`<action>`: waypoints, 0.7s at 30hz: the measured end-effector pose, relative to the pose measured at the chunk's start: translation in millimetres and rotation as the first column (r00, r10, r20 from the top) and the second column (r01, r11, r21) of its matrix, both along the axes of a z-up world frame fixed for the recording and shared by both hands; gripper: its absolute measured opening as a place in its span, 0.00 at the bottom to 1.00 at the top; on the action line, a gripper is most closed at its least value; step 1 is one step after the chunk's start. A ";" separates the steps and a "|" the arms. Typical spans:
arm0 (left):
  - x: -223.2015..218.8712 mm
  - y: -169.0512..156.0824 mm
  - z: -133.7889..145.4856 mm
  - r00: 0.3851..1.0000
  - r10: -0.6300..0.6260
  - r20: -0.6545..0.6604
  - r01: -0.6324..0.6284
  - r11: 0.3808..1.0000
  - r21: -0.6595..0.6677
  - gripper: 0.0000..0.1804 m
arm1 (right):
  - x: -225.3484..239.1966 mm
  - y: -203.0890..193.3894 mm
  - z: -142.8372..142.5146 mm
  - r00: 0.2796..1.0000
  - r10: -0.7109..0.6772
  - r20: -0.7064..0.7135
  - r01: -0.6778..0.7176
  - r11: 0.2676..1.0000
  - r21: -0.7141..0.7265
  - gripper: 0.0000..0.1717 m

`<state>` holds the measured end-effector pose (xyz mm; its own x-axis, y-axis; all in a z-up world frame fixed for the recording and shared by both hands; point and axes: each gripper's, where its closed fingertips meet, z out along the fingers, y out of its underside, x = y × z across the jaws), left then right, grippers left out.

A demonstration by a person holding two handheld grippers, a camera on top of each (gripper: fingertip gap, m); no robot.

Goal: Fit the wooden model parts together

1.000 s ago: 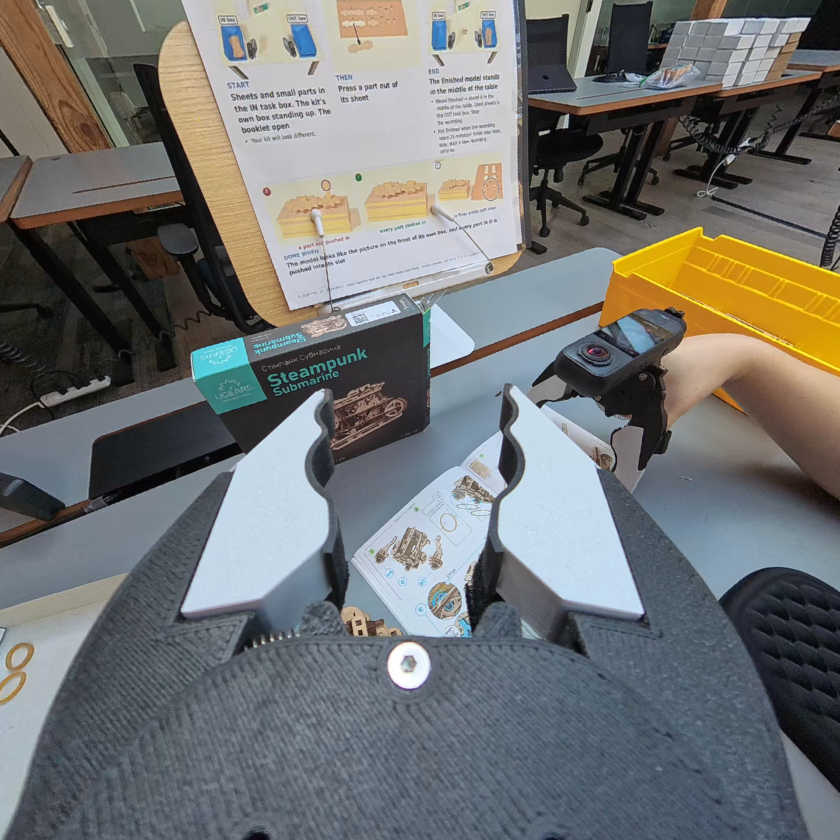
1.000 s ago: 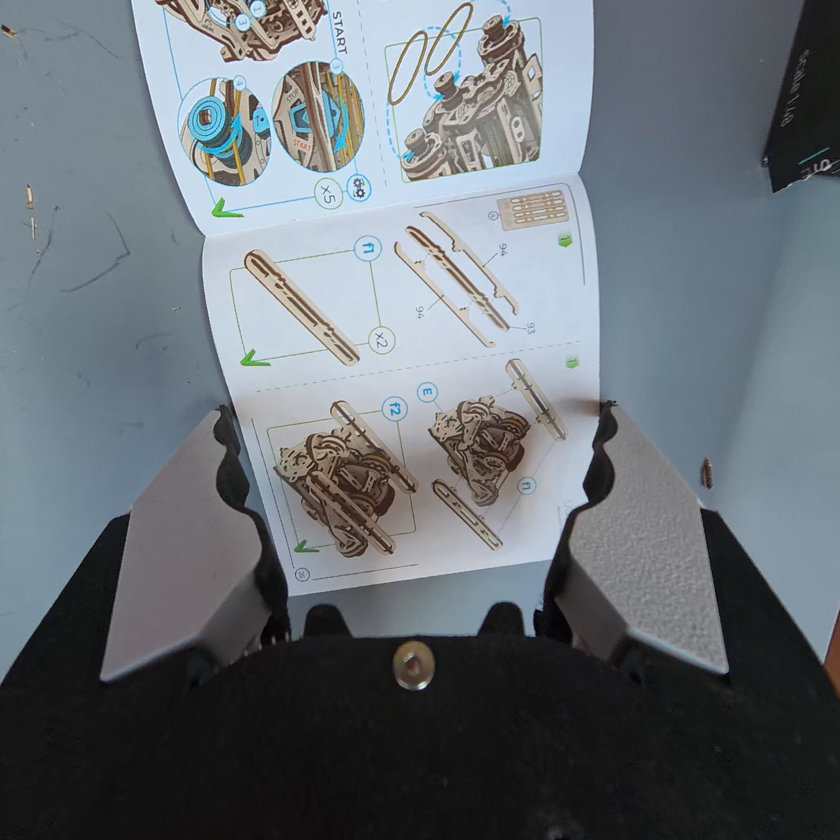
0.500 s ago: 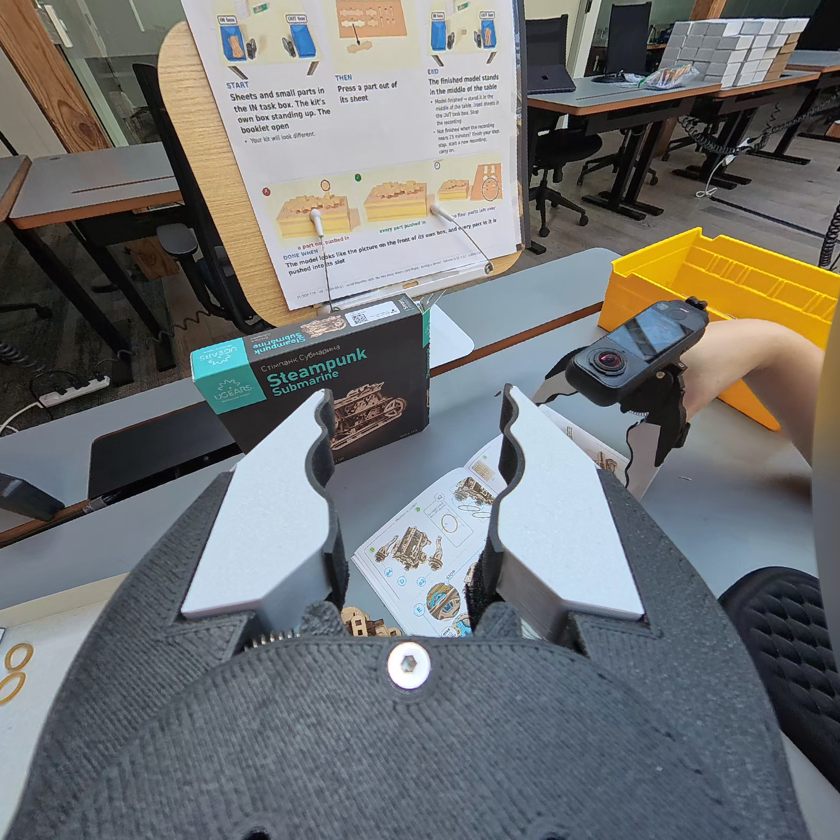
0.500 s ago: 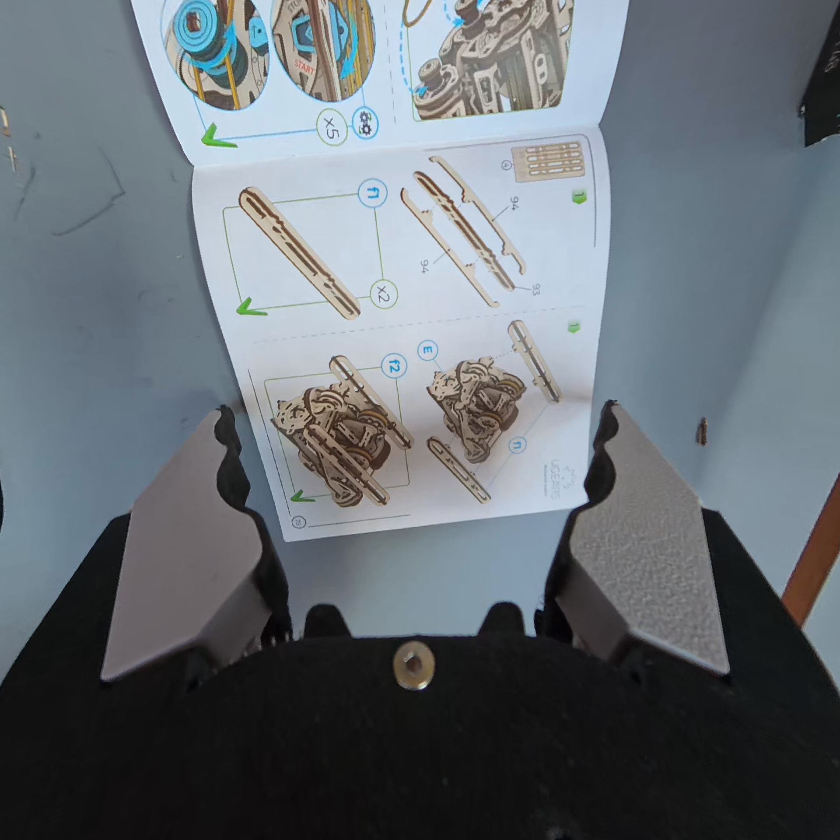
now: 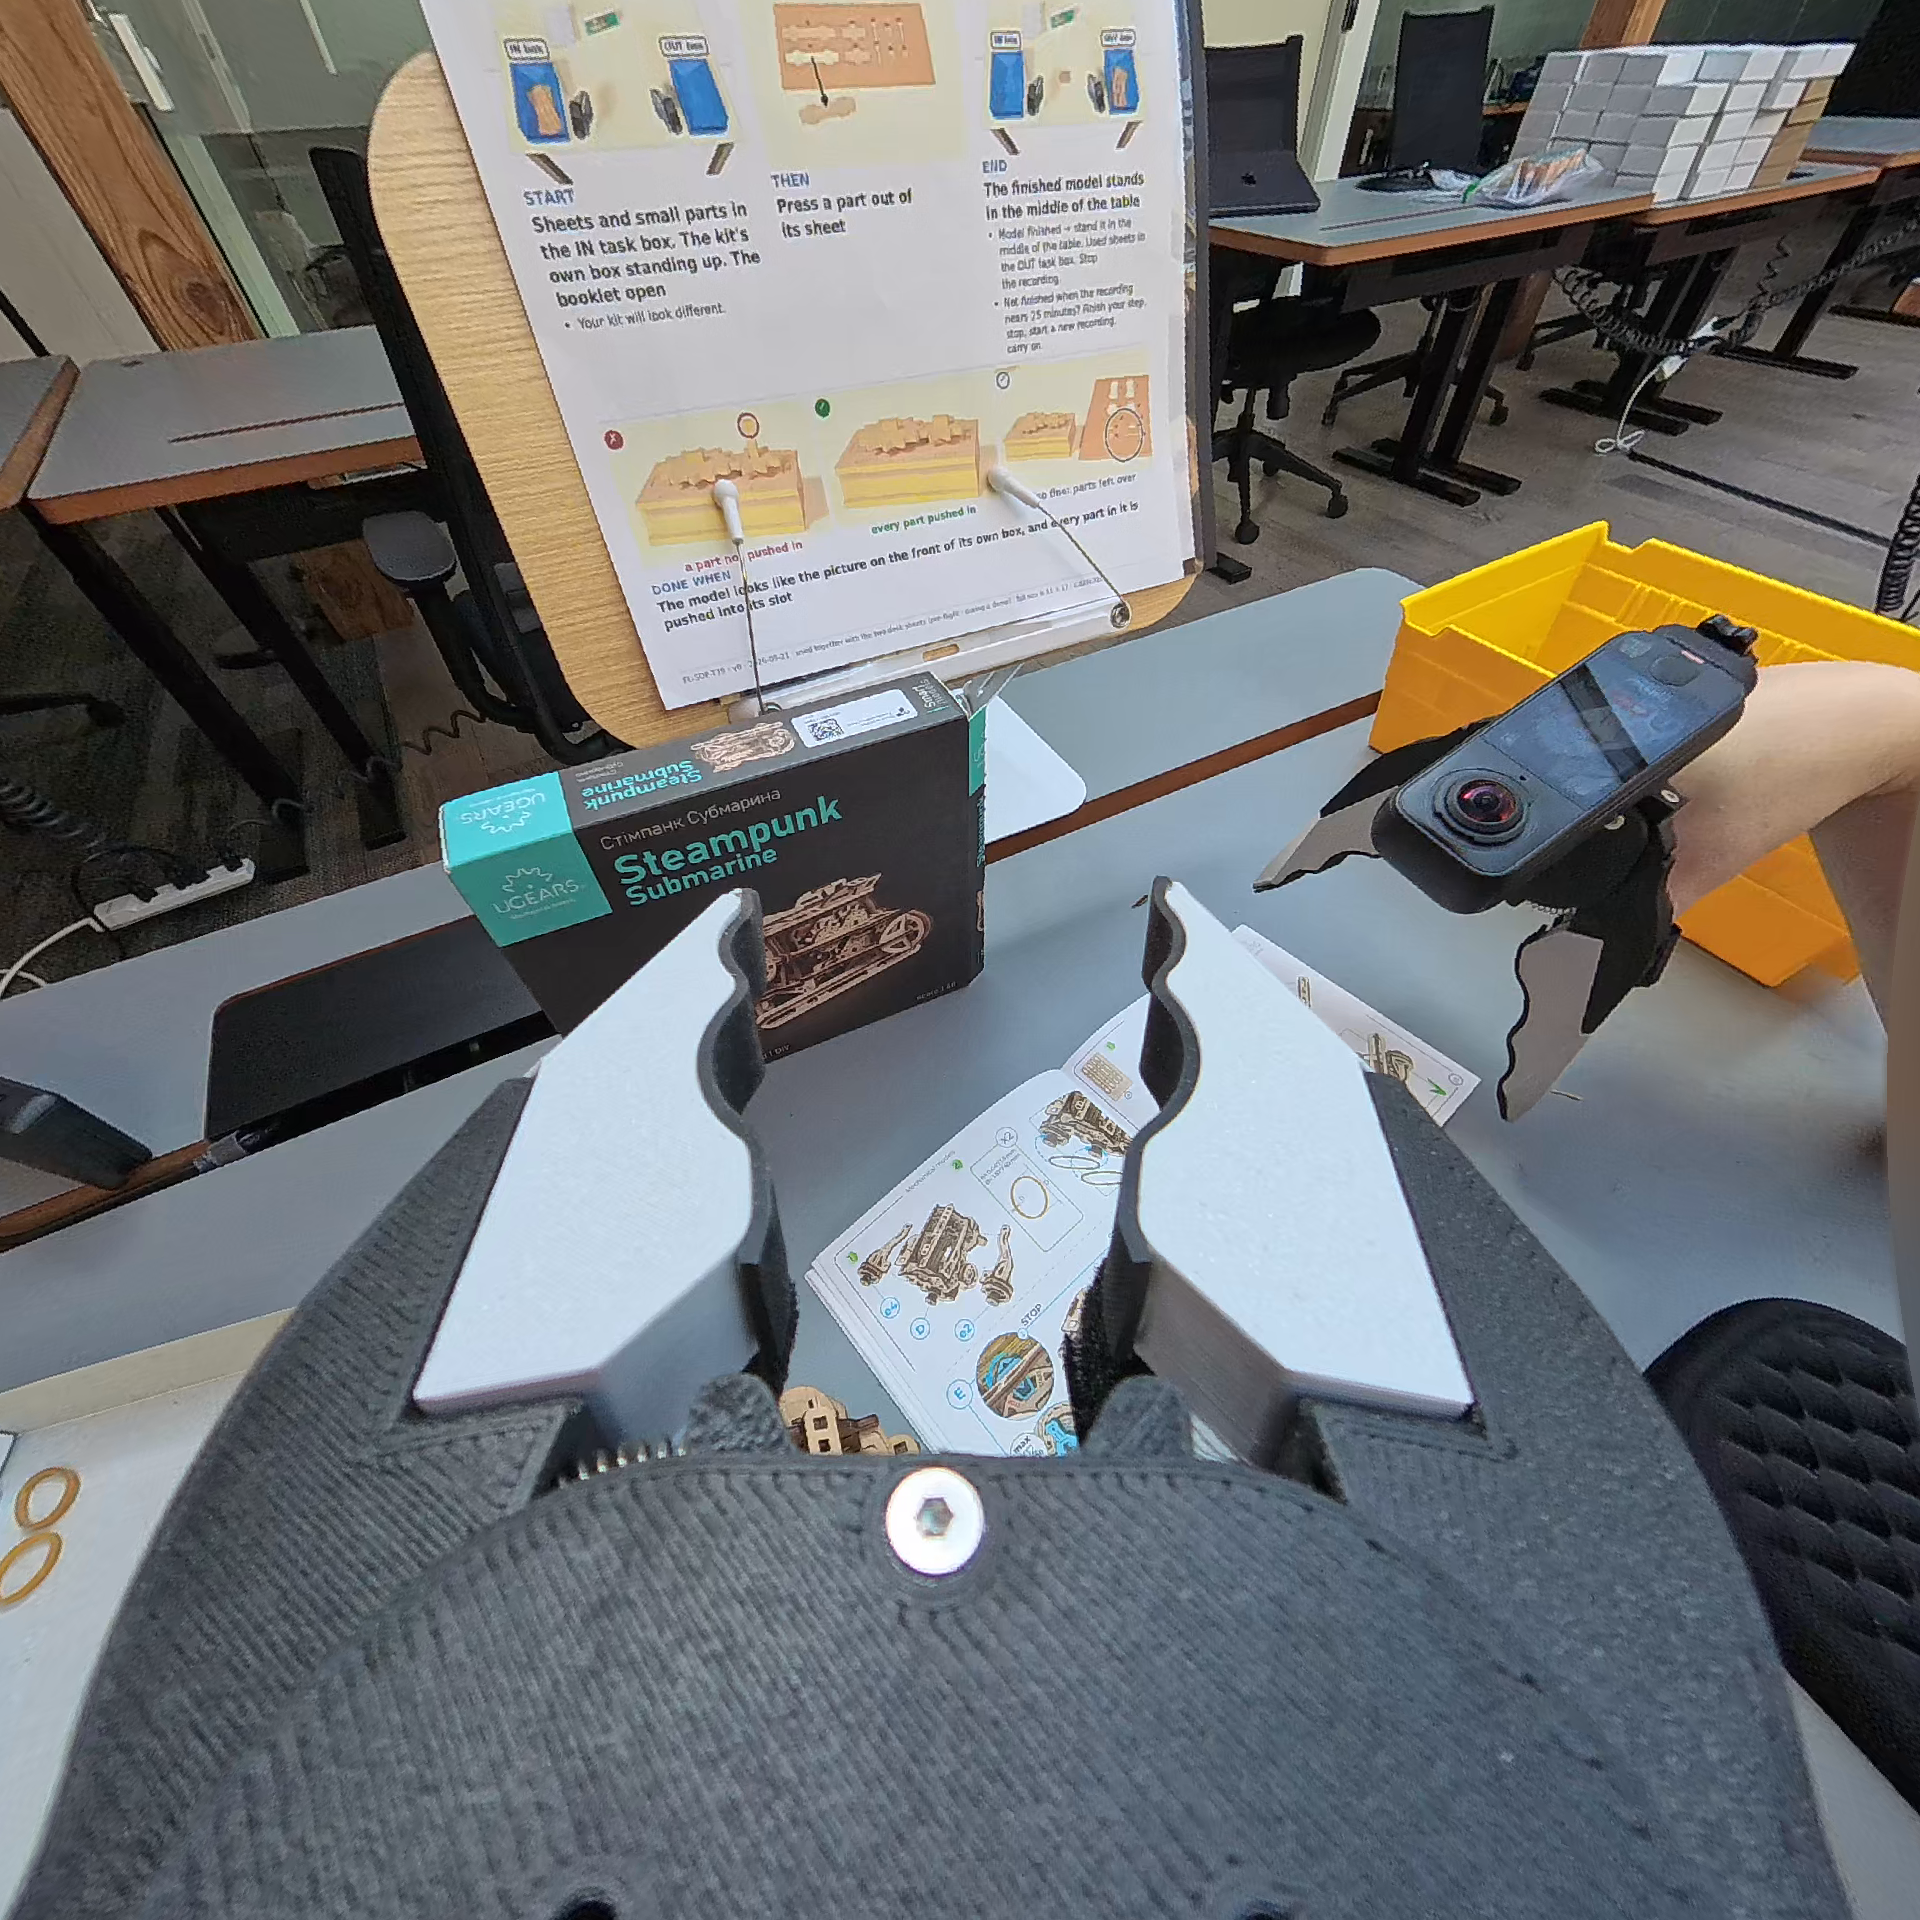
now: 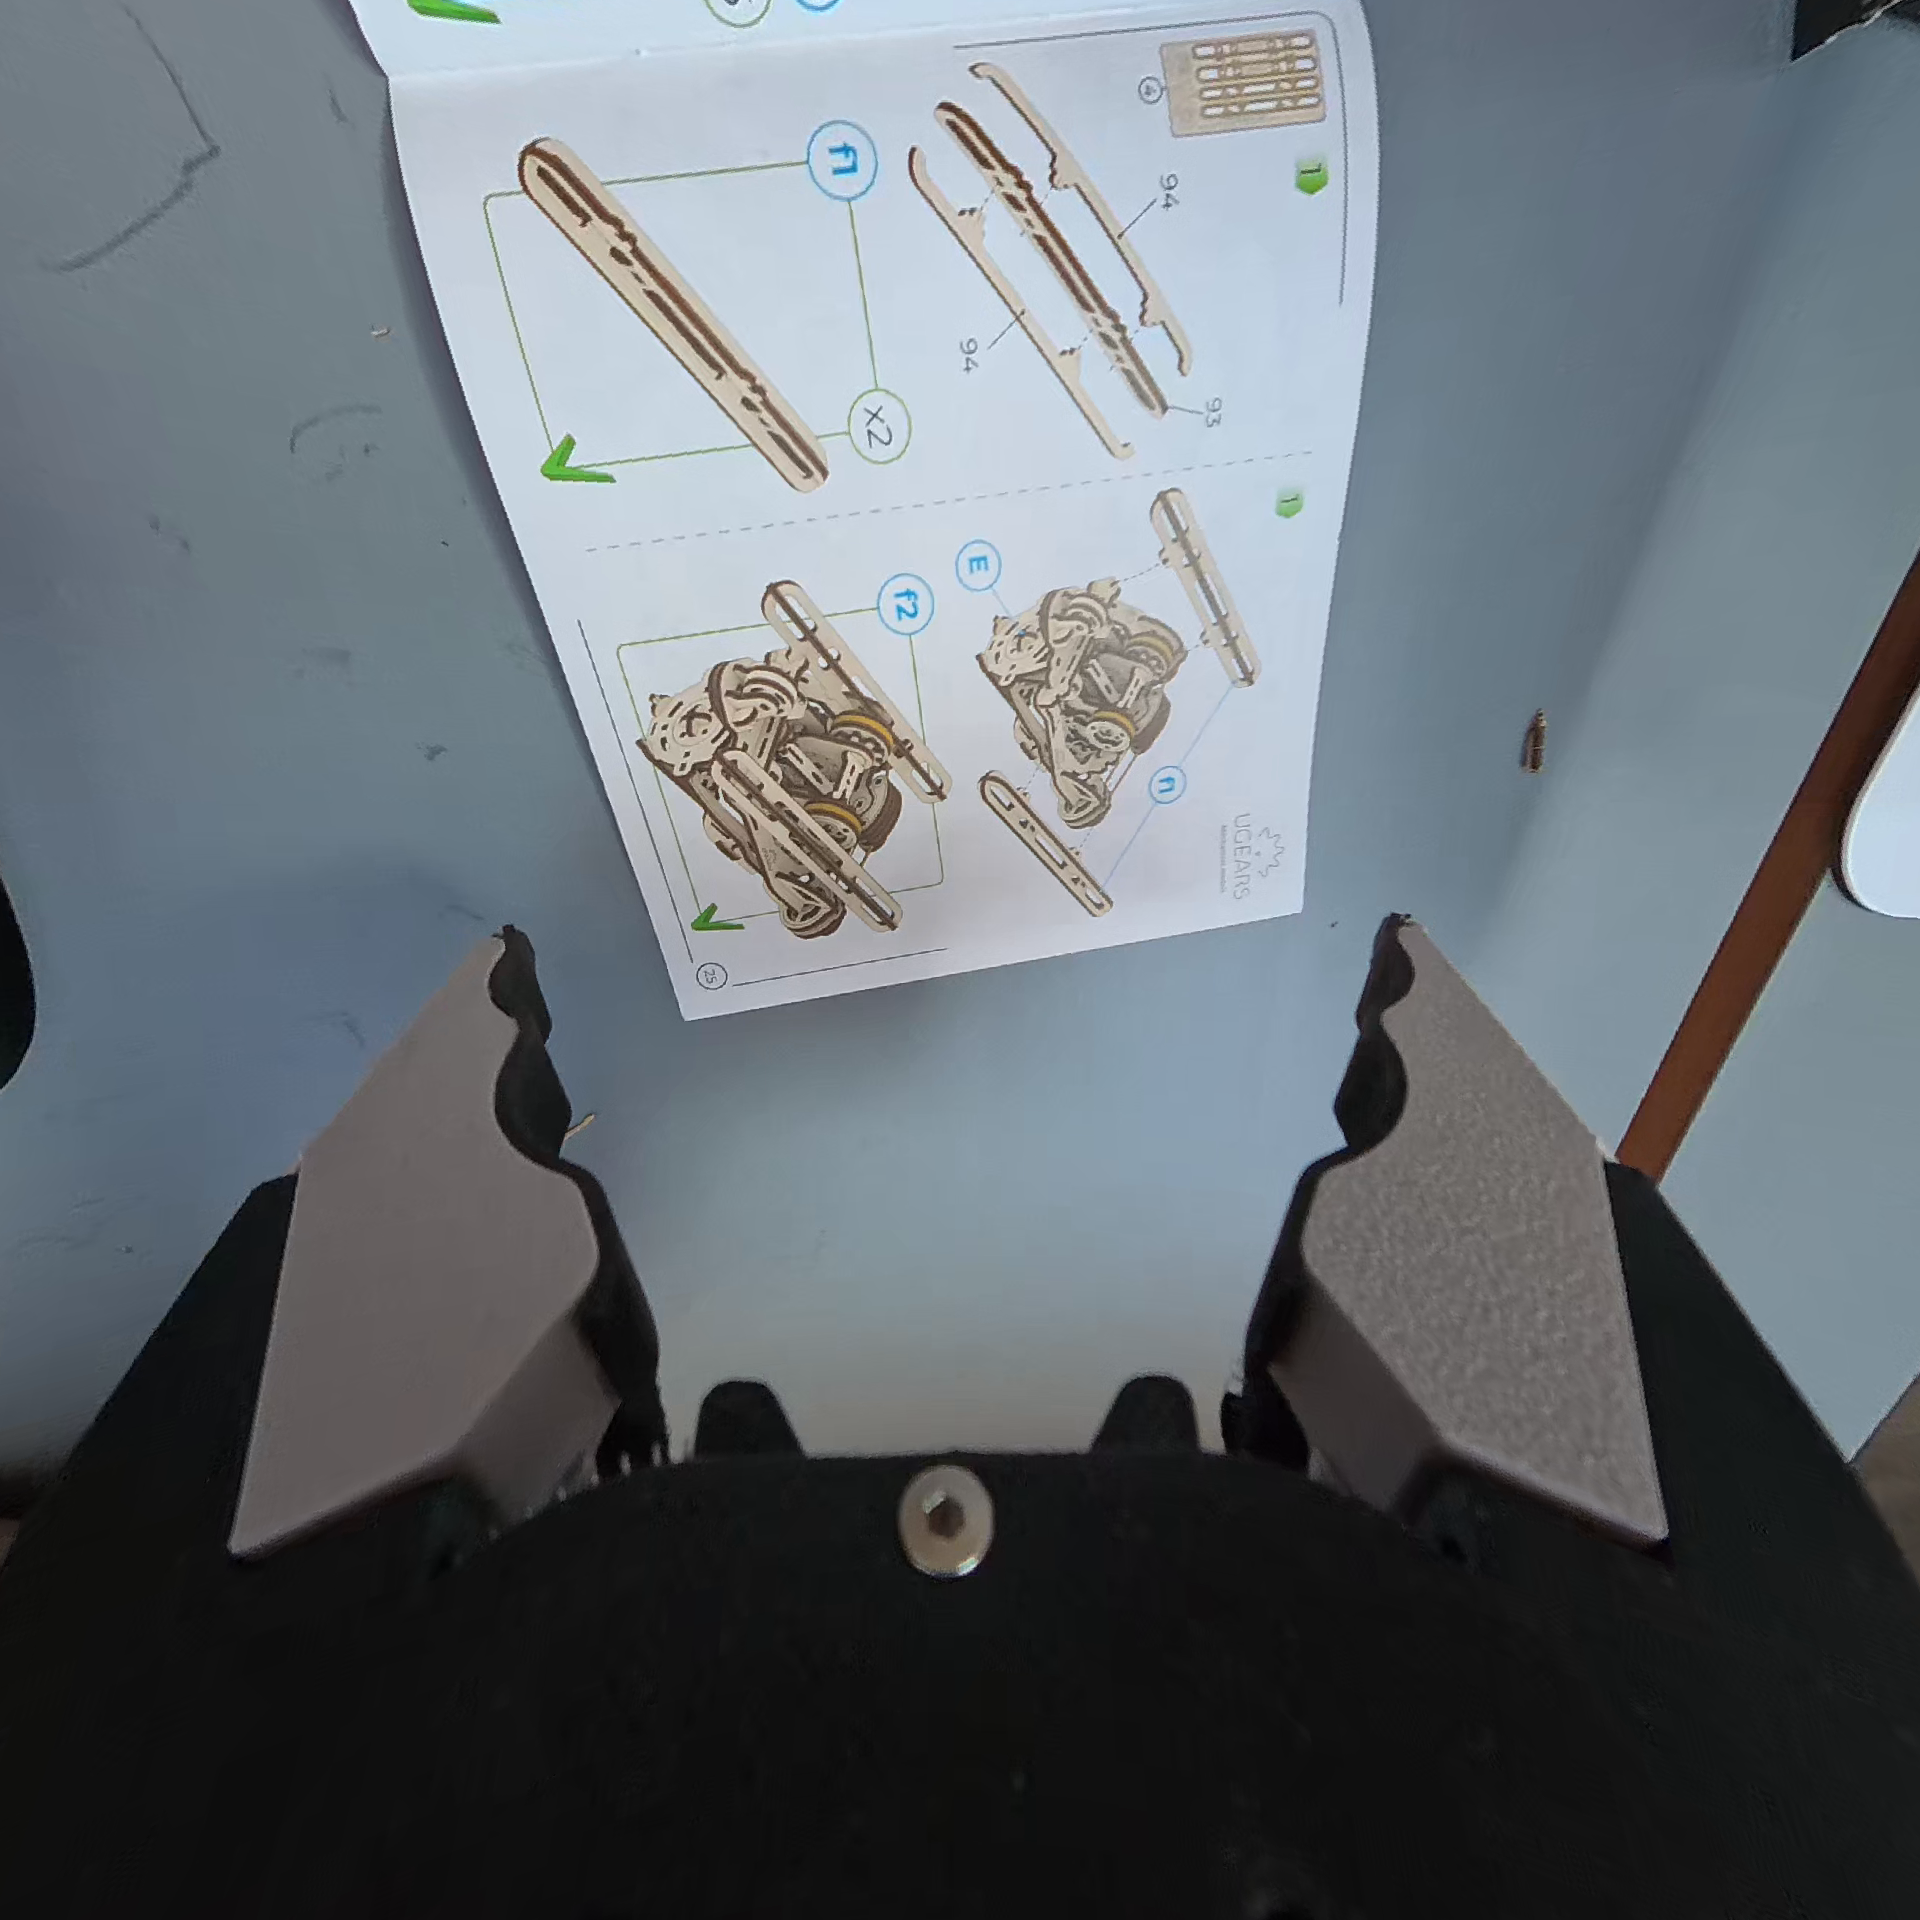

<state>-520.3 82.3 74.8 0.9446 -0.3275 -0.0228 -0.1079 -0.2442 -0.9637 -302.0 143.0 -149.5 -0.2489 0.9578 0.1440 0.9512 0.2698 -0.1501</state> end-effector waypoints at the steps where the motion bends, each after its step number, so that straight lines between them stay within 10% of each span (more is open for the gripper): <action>1: 0.0 0.0 0.0 1.000 0.000 0.000 0.000 1.000 0.000 0.40 | 0.3 0.8 -0.7 1.000 0.000 0.004 0.000 1.000 0.004 0.88; 12: 0.4 -0.2 0.1 1.000 0.000 -0.002 0.000 1.000 0.001 0.40 | -12.7 -4.7 -2.6 0.999 0.031 -0.037 -0.032 0.999 -0.014 0.88; 21: -4.0 -0.7 2.8 1.000 0.010 0.005 -0.010 1.000 0.008 0.40 | -106.8 -42.6 3.2 0.905 0.041 -0.422 -0.131 0.974 -0.185 0.89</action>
